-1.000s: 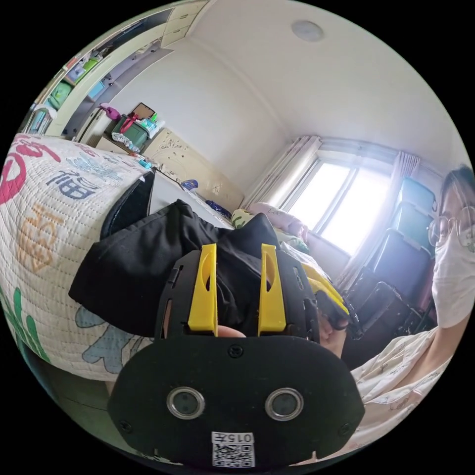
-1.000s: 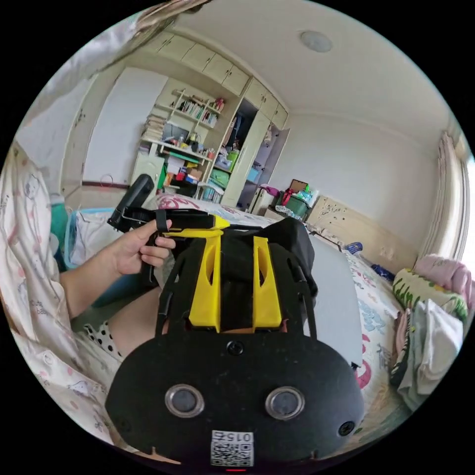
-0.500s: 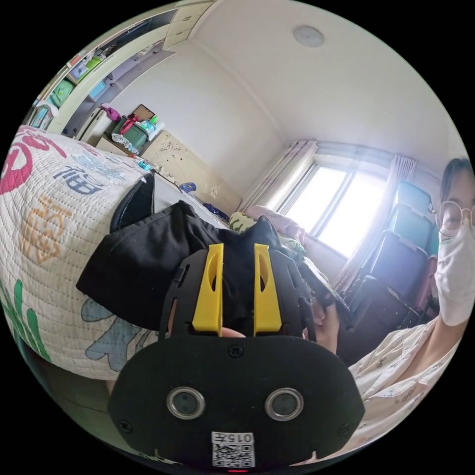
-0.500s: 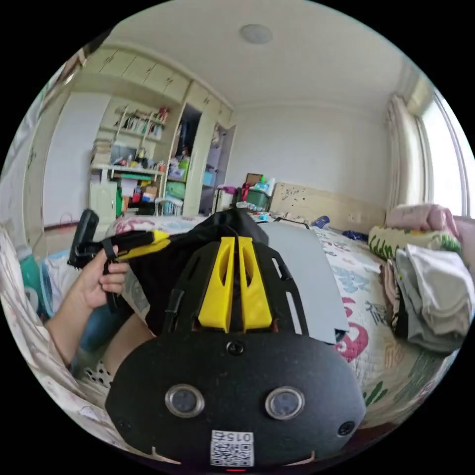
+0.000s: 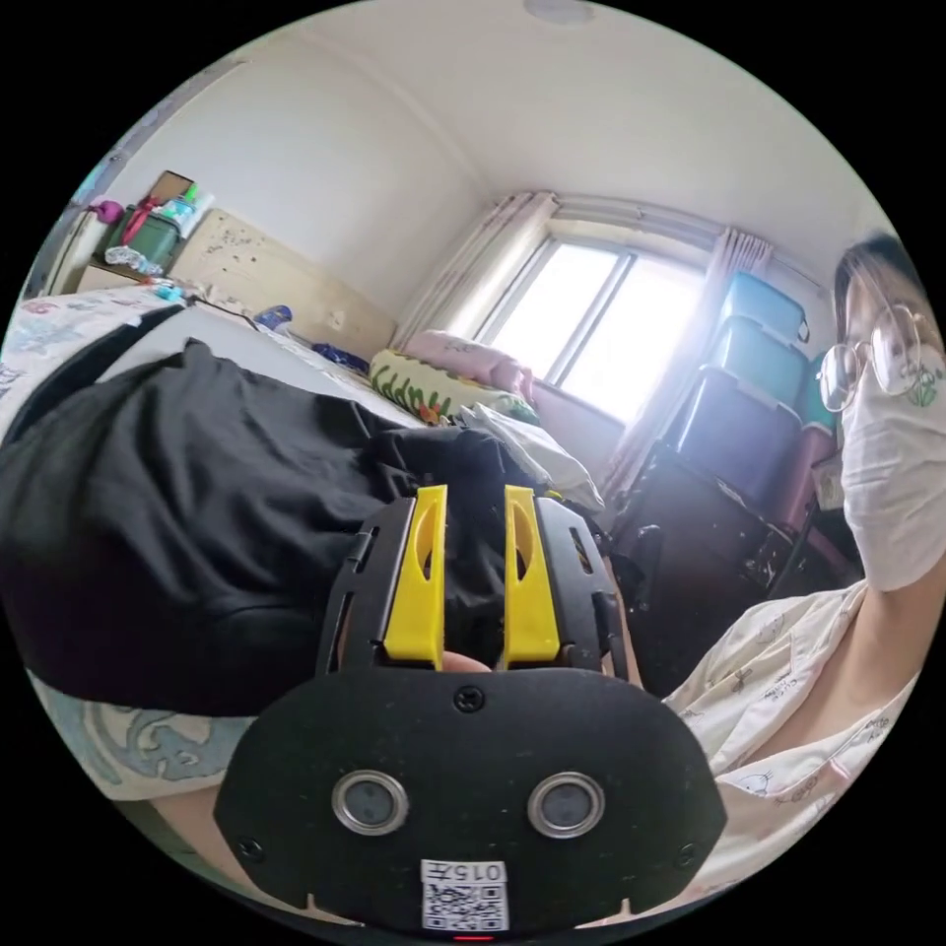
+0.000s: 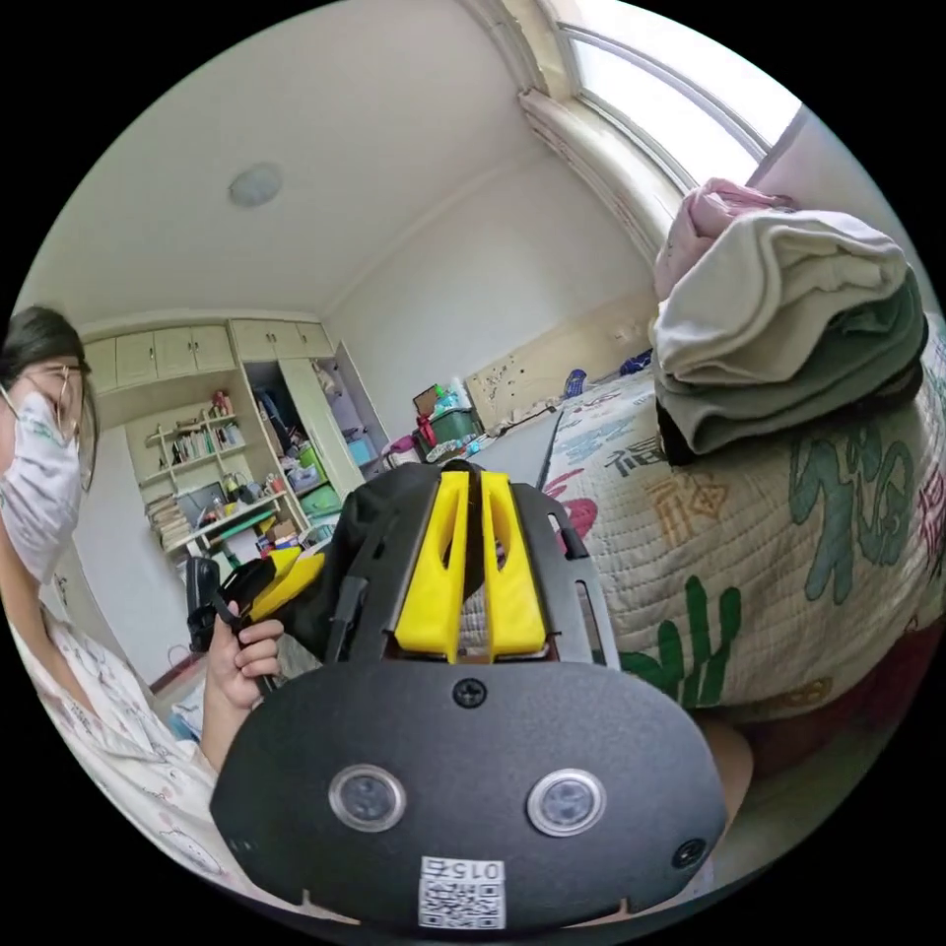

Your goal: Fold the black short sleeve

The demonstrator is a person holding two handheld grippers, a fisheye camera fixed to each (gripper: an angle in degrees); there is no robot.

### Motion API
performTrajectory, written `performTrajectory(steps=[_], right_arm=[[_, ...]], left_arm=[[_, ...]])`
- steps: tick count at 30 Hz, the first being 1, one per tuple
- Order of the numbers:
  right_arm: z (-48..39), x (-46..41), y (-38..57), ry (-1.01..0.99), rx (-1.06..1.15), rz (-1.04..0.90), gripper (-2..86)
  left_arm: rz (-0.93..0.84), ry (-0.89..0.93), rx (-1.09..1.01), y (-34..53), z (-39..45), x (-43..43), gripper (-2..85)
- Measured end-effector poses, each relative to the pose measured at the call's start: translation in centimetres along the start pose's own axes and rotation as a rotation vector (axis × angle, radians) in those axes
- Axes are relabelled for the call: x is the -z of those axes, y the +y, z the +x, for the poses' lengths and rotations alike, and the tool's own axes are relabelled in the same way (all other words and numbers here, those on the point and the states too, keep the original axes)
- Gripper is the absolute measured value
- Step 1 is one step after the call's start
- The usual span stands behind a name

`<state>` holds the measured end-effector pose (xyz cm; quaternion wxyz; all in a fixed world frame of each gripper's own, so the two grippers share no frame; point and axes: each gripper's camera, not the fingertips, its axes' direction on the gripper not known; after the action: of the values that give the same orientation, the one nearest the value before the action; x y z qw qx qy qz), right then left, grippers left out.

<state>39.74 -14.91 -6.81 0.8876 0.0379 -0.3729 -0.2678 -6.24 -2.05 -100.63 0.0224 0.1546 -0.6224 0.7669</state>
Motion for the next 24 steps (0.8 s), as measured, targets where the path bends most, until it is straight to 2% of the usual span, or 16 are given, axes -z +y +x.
performTrajectory(steps=[4,6,8,12,14,17,19,21,23,24], right_arm=[[-3.3,1.7,1.0,0.170,0.225,0.015,9.5],[-4.9,2.2,2.0,0.161,0.360,0.010,10.2],[-7.0,1.7,3.1,0.112,0.490,-0.054,10.8],[-10.1,-2.4,5.4,0.230,0.631,-0.187,13.4],[-10.5,-3.6,5.9,0.236,0.644,-0.207,12.7],[-10.8,-3.9,6.1,0.339,0.637,-0.161,7.0],[-10.3,-2.7,5.6,0.471,0.557,-0.058,1.1],[-9.7,-1.5,5.0,0.498,0.516,-0.023,0.0],[-9.0,-0.5,4.5,0.435,0.480,-0.046,-0.5],[-8.7,0.1,4.3,0.399,0.469,-0.053,-0.5]], left_arm=[[-0.042,-0.025,-0.055,0.9,1.4,-4.5,9.5],[-0.052,-0.035,-0.061,1.5,1.3,-5.5,9.5],[-0.049,-0.031,-0.058,2.2,0.8,-5.8,9.3],[-0.055,-0.020,-0.046,3.2,-0.6,-5.8,8.9],[-0.063,-0.024,-0.050,3.7,-1.0,-5.6,8.8],[-0.100,0.001,-0.052,4.1,-1.5,-4.5,9.9],[-0.130,0.113,-0.101,3.3,-1.7,-1.6,12.0],[-0.102,0.136,-0.151,1.7,-2.1,2.9,11.9],[-0.052,0.071,-0.194,-0.8,-3.1,8.6,11.4],[-0.011,-0.018,-0.218,-2.7,-4.3,12.3,11.0]])
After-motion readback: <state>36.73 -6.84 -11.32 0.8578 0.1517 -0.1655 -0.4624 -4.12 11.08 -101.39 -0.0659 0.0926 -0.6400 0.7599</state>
